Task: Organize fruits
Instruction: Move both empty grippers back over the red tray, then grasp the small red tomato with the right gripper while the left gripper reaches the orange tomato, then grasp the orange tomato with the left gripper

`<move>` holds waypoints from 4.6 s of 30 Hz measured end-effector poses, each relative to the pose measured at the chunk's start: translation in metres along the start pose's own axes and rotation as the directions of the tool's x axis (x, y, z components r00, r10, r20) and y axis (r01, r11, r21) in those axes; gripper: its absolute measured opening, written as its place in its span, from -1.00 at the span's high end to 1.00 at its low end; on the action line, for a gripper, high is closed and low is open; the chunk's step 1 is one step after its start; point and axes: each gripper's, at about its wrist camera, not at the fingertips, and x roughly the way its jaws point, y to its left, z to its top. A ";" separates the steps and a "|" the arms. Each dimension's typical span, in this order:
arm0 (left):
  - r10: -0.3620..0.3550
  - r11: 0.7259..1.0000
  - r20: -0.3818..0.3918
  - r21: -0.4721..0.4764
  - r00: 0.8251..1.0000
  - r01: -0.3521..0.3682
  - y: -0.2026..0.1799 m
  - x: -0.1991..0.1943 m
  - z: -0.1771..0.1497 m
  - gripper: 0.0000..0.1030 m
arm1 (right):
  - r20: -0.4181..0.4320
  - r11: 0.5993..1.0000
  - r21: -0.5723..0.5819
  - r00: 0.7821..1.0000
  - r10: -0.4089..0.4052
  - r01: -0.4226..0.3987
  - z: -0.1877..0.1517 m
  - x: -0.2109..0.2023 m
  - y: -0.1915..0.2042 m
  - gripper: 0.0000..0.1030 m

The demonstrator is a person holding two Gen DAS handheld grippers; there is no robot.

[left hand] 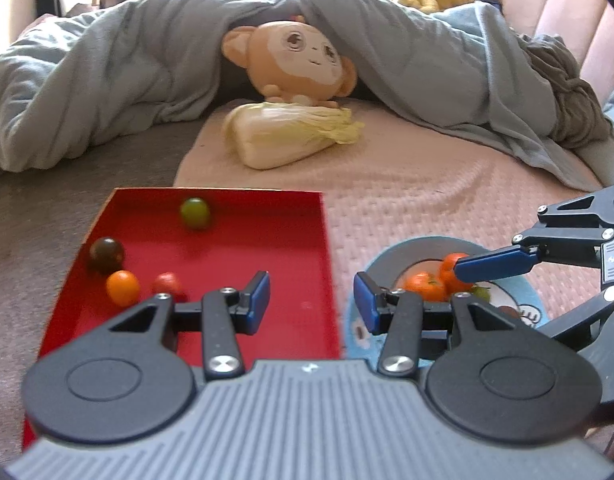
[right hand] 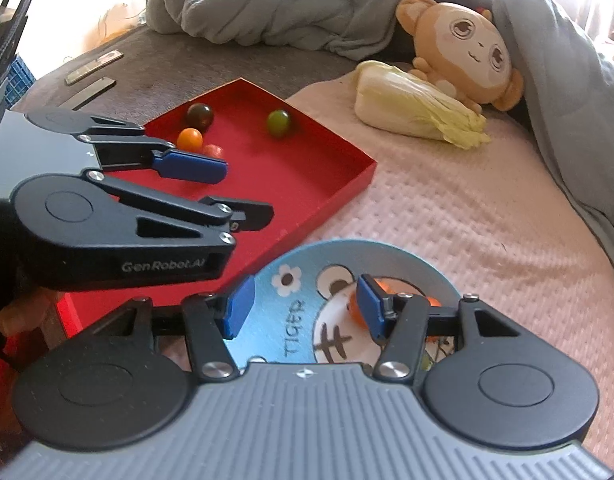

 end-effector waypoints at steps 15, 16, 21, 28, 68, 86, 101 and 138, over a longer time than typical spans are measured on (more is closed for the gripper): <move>0.063 0.997 -0.005 -0.054 0.998 -0.063 0.047 -0.007 -0.008 0.05 | -0.013 0.998 -0.051 1.000 0.025 -0.025 0.019 0.024 0.026 -0.34; 0.066 0.996 -0.006 -0.058 0.998 -0.066 0.050 -0.007 -0.010 0.05 | -0.017 0.998 -0.051 1.000 0.025 -0.026 0.019 0.026 0.026 -0.34; 0.095 0.992 -0.020 -0.081 0.995 -0.097 0.072 -0.006 -0.020 0.05 | -0.029 0.998 -0.058 0.999 0.027 -0.029 0.022 0.034 0.029 -0.34; 0.112 0.985 -0.043 -0.125 0.993 -0.116 0.095 -0.003 -0.032 0.05 | -0.027 0.998 -0.062 0.999 0.026 -0.027 0.026 0.039 0.032 -0.34; 0.118 0.976 -0.083 -0.175 0.990 -0.131 0.134 0.017 -0.056 0.05 | 0.000 0.998 0.005 0.998 0.056 -0.056 0.073 0.098 0.067 -0.45; 0.108 0.977 -0.072 -0.178 0.992 -0.119 0.141 0.017 -0.055 0.04 | 0.010 0.998 -0.021 0.998 0.062 -0.062 0.099 0.131 0.092 -0.13; 0.088 0.980 -0.070 -0.175 0.994 -0.099 0.144 0.021 -0.053 0.04 | -0.014 0.998 -0.027 0.999 0.052 -0.052 0.108 0.141 0.098 0.37; 0.118 0.970 -0.032 -0.210 0.993 -0.122 0.137 0.025 -0.043 0.35 | -0.050 0.997 -0.057 0.998 0.039 -0.041 0.057 0.077 0.068 0.38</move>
